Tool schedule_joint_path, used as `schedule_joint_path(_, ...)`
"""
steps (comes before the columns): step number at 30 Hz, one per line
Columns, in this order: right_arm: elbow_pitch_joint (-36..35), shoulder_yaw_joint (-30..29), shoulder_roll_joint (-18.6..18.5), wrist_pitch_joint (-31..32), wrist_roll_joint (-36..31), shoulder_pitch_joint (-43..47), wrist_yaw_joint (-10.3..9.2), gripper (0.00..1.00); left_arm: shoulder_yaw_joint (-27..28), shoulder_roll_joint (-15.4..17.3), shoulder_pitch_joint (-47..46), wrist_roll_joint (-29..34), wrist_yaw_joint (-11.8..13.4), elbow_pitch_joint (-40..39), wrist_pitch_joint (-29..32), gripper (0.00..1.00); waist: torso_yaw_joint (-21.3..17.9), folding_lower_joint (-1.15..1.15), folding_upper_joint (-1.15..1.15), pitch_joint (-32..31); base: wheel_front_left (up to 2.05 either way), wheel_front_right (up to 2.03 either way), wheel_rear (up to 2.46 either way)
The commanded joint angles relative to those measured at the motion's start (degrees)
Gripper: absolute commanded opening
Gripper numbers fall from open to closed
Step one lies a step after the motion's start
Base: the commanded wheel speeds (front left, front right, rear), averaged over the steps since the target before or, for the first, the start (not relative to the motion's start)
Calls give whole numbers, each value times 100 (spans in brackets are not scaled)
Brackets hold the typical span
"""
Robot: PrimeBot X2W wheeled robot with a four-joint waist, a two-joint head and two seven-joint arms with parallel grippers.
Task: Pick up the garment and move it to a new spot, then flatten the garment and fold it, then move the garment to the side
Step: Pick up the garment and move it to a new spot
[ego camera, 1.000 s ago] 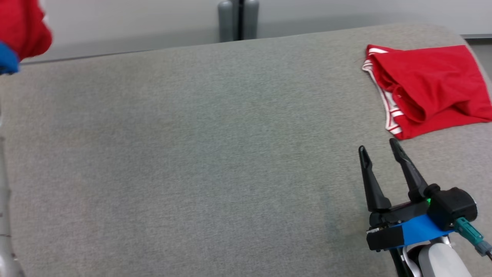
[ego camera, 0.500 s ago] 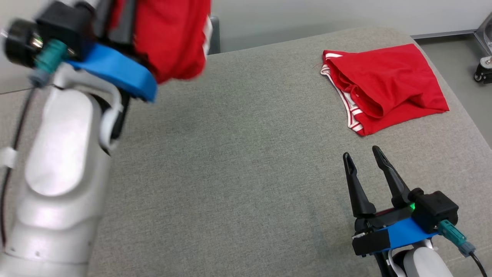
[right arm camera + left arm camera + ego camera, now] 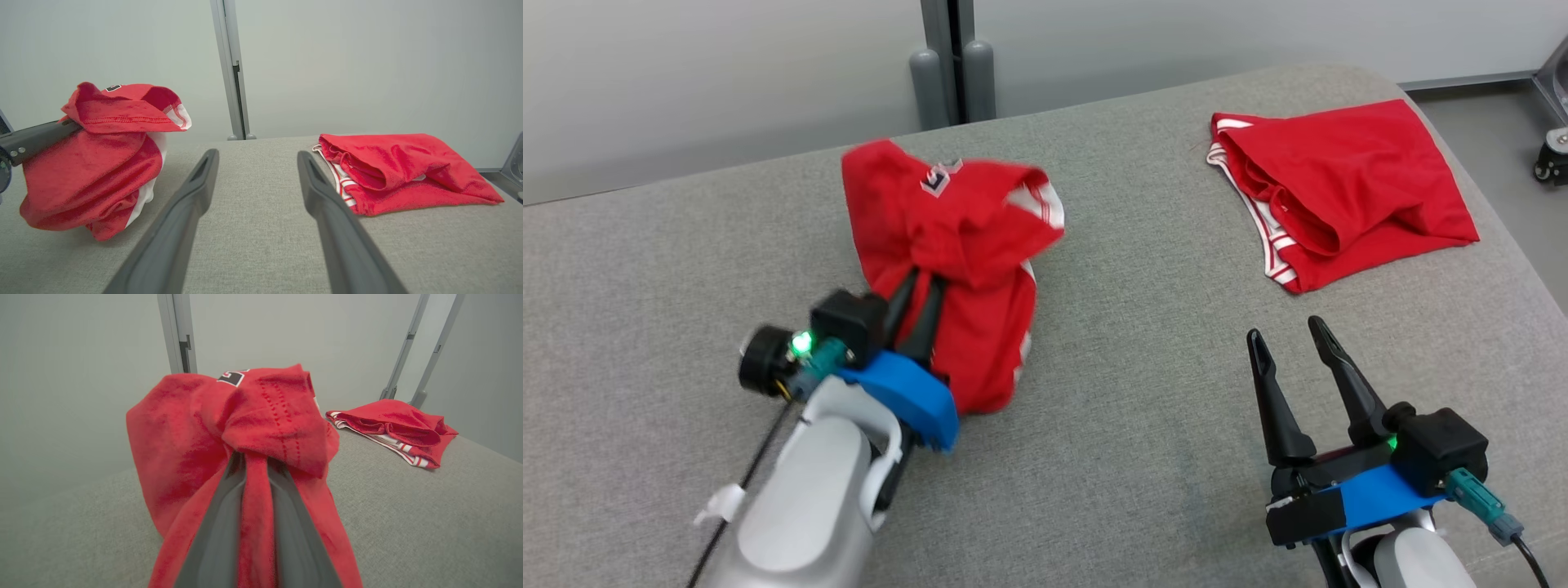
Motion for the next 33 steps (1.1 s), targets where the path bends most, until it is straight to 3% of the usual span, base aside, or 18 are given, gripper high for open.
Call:
schedule_joint_path(1, 21, -3, 13, -17, 37, 27, 2, 100, -69, -27, 109, 6, 13, 75, -55, 0, 21, 0, 0, -21, 0, 0, 0)
schedule_joint_path(3, 50, 13, 13, -16, 33, 46, 1, 100, -205, -105, 260, 23, 5, 272, -103, 0, 43, 0, 0, -52, 0, 0, 0)
schedule_joint_path(4, 65, 24, 13, -16, 30, 50, 1, 100, -258, -124, 304, 44, 4, 355, -132, 35, 58, 0, 0, -68, 0, 0, 0)
schedule_joint_path(5, 74, 36, 14, -17, 24, 54, 2, 100, -302, -135, 339, 72, 17, 429, -172, 97, 67, 0, 0, -80, 0, 0, 0)
schedule_joint_path(10, 131, 30, 6, -17, 2, 107, 1, 100, -419, -258, 436, 98, 75, 529, -366, 100, 150, 0, 0, -192, 0, 0, 0)
schedule_joint_path(16, 221, -19, -29, -16, -5, 236, 1, 100, -384, -240, 658, 186, 164, 81, -442, 100, 316, 0, 0, -404, 0, 0, 0)
schedule_joint_path(25, 273, -138, -18, -16, -43, 398, 1, 100, 492, 130, 1524, 314, 560, -1500, -445, 100, 679, 0, 0, -676, 0, 0, 0)
schedule_joint_path(33, 302, -307, -9, -16, -54, 467, 1, 100, 1308, 203, 2243, 507, 760, -2370, -446, 100, 1004, 0, 0, -837, 0, 0, 0)
